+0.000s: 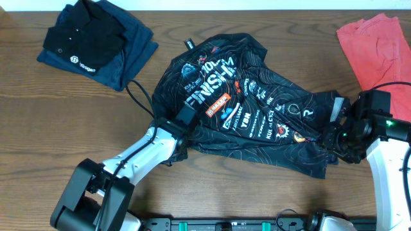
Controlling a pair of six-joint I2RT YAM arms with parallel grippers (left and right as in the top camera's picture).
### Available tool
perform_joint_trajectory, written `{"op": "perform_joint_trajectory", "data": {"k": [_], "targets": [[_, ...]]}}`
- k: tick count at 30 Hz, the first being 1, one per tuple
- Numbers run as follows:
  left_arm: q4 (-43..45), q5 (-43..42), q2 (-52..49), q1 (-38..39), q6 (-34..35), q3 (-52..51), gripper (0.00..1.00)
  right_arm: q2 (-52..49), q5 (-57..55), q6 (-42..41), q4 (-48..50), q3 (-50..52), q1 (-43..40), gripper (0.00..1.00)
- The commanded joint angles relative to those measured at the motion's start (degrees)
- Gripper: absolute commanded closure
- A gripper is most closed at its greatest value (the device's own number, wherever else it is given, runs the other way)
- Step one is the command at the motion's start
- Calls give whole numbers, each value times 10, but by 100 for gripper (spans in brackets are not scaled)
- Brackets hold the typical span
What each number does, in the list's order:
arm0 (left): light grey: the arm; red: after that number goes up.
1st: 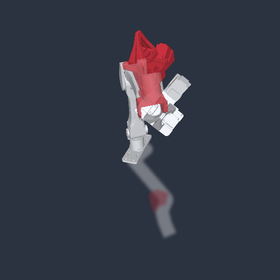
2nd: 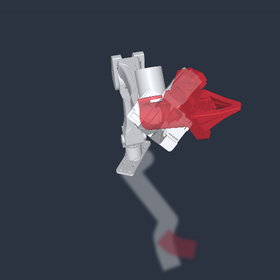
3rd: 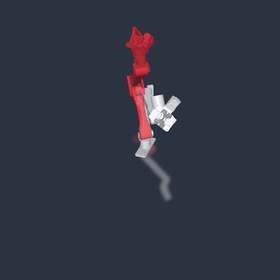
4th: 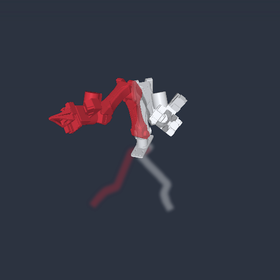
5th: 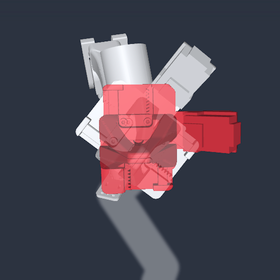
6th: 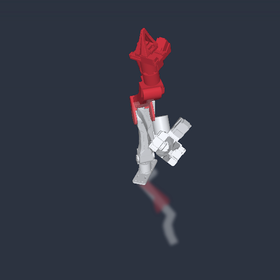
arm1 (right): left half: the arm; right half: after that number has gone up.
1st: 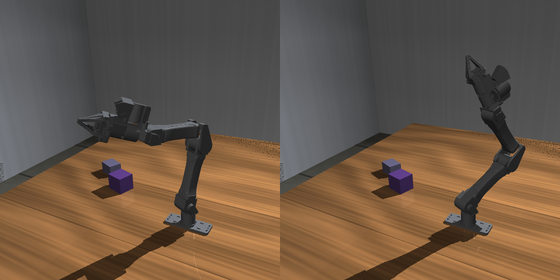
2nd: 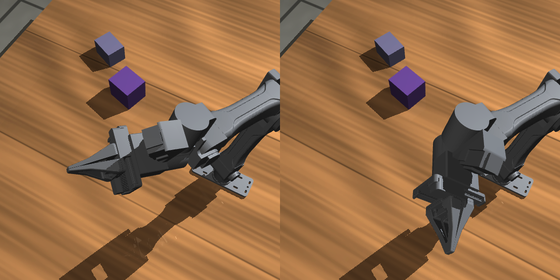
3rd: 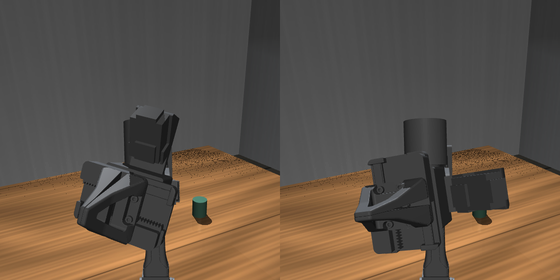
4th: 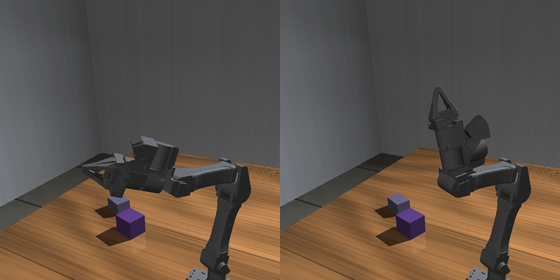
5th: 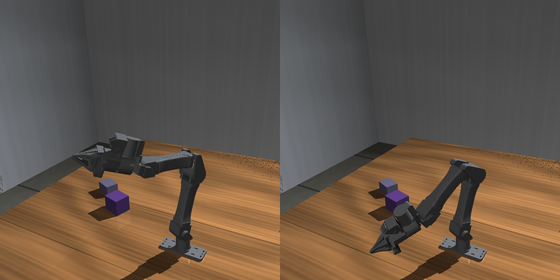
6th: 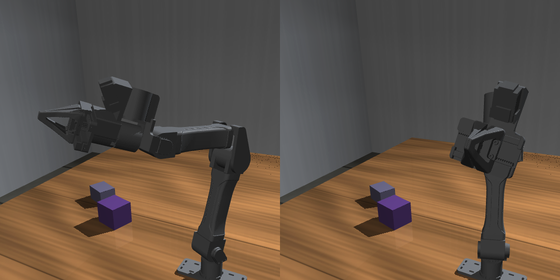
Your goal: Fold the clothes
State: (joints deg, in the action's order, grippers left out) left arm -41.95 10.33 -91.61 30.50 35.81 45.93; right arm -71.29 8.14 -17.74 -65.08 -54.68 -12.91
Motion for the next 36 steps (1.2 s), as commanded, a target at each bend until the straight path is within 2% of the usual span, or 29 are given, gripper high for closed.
{"op": "perform_joint_trajectory", "data": {"k": [1, 3, 5, 11, 16, 19, 36], "targets": [[-10, 13, 7, 1, 0, 12, 49, 4, 2, 6, 0, 1, -5, 51], [-20, 12, 7, 1, -2, 12, 38, 4, 2, 7, 0, 1, -5, 50], [-24, 7, 7, 1, -16, 13, 31, 4, 3, 6, 1, 1, -5, 50], [-60, 2, 8, 7, -64, 38, 31, 4, 3, 6, 10, 1, -5, 49], [-82, 2, 8, 40, -69, 67, 31, 4, 3, 6, 10, 1, -5, 49], [-75, 2, 7, 57, -61, 69, 22, 4, 3, 6, 11, 1, -5, 48], [-65, 3, -1, 49, -54, 54, 22, 4, 3, 7, 3, 1, -5, 48]]}}
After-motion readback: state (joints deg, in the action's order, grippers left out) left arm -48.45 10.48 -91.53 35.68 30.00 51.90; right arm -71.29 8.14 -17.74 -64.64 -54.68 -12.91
